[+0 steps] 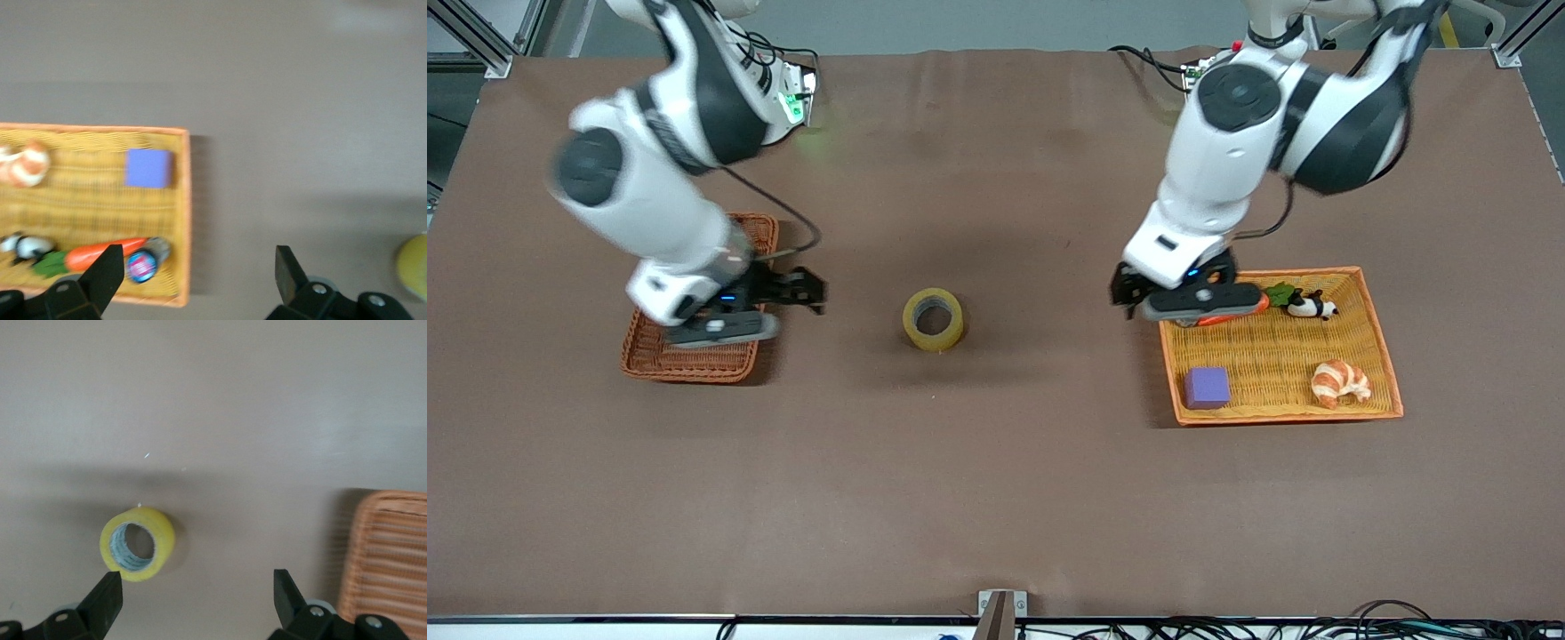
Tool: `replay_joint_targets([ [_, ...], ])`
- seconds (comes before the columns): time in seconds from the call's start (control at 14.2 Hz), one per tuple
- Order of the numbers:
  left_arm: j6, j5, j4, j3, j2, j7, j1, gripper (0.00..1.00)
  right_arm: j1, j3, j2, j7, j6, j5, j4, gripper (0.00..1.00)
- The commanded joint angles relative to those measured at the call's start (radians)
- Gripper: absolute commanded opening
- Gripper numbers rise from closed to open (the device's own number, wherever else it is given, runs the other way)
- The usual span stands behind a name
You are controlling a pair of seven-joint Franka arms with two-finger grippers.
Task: Move tape to another basket
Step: 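Set the tape down with the left gripper while the right gripper approaches, then grasp the tape roll with the right gripper while the left gripper withdraws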
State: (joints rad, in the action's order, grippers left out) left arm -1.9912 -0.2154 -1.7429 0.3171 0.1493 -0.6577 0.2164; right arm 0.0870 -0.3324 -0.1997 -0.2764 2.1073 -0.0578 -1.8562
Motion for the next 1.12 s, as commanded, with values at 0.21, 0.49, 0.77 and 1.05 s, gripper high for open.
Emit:
replay_joint_targets([
  [0.21,0.074,0.138,-0.035,0.010,-0.128,0.209,-0.144,1.00,0.069,-0.027,-0.213,-0.188,0.207,0.180,-0.037,1.00],
  [0.49,0.196,0.211,0.000,0.000,-0.177,0.403,-0.203,1.00,0.112,-0.034,-0.334,-0.256,0.266,0.283,-0.026,1.00],
  [0.77,0.265,0.231,0.066,-0.001,-0.195,0.435,-0.236,1.00,0.125,-0.051,-0.369,-0.283,0.269,0.319,-0.026,1.00],
  [1.05,0.310,0.234,0.088,-0.001,-0.194,0.454,-0.236,1.00,0.137,-0.062,-0.400,-0.296,0.287,0.364,-0.027,1.00],
])
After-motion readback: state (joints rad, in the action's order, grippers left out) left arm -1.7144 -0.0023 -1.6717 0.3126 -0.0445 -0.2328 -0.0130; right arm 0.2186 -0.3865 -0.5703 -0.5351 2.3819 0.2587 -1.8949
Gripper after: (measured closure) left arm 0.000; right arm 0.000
